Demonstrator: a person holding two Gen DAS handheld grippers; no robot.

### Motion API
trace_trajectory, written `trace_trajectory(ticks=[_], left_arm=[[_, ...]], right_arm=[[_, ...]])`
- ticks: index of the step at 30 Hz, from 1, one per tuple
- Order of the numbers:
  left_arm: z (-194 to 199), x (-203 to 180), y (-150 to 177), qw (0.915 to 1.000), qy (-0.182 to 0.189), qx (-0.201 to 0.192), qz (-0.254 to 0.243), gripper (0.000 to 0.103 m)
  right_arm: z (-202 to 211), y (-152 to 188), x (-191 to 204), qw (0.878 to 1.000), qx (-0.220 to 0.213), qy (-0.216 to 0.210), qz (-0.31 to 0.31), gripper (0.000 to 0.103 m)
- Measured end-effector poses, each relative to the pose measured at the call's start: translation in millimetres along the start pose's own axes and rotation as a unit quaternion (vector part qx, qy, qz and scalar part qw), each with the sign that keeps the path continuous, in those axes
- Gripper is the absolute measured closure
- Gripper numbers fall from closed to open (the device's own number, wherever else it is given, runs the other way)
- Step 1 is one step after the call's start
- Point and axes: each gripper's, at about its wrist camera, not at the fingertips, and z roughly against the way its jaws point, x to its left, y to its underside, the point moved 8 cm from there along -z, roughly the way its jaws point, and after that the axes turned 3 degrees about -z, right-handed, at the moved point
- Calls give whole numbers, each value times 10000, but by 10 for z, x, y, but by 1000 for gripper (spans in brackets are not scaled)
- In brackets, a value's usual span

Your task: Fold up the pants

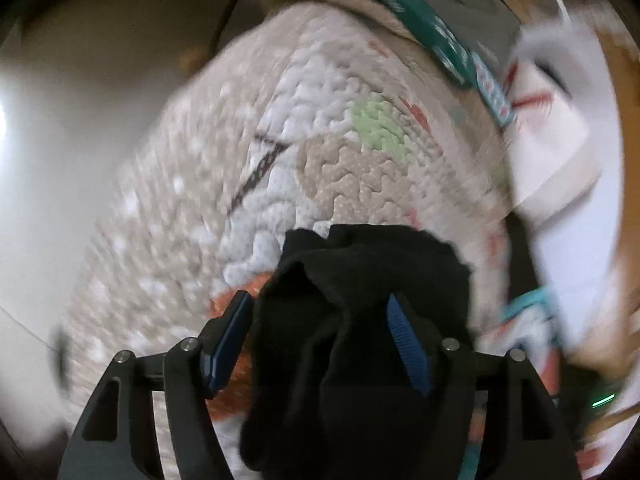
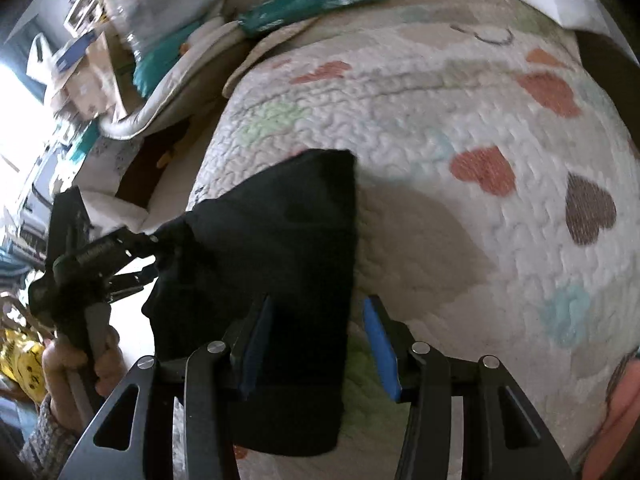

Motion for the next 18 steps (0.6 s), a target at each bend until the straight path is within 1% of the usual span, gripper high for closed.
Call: trace_trajectory(ticks=[1,2,3,5,6,8,9,13,16,17,18], left_arm=[[7,48,-7,9987,370,63,338,34],[25,94,-19,9965,603,79,581,34],[44,122,-15,9943,757,66,748,34],[138,195,-23,9913,892,-23,970,34],[207,223,-16,9915,859,-108,972,34],[370,218,15,9939,712,-300,791,34],[421,196,24,9947,666,-359,696,34],[624,8,85,9962,502,-697,131,32],[591,-204,190,9959,496,-699,-280,29],[567,-258,204,9958,425,-693,-425,29],[535,-332,237,9951,269,-705,-645,29]], right_arm=[[19,9,-28,10000,-12,-22,-42,51],[29,11,-43,10000,-24,-40,-81,51],[31,6,-59,9999,-32,-37,-107,51],[49,2,-83,9999,-62,-61,-135,50],[61,-7,-82,9998,-92,-87,-141,50],[72,-25,-66,9997,-134,-157,-147,49],[76,-33,-56,9996,-154,-181,-156,46],[63,-105,-27,9992,-214,-265,-201,41],[53,-146,-24,9988,-226,-331,-265,40],[59,-147,-23,9987,-237,-347,-273,40],[63,-143,-25,9987,-244,-347,-270,40]])
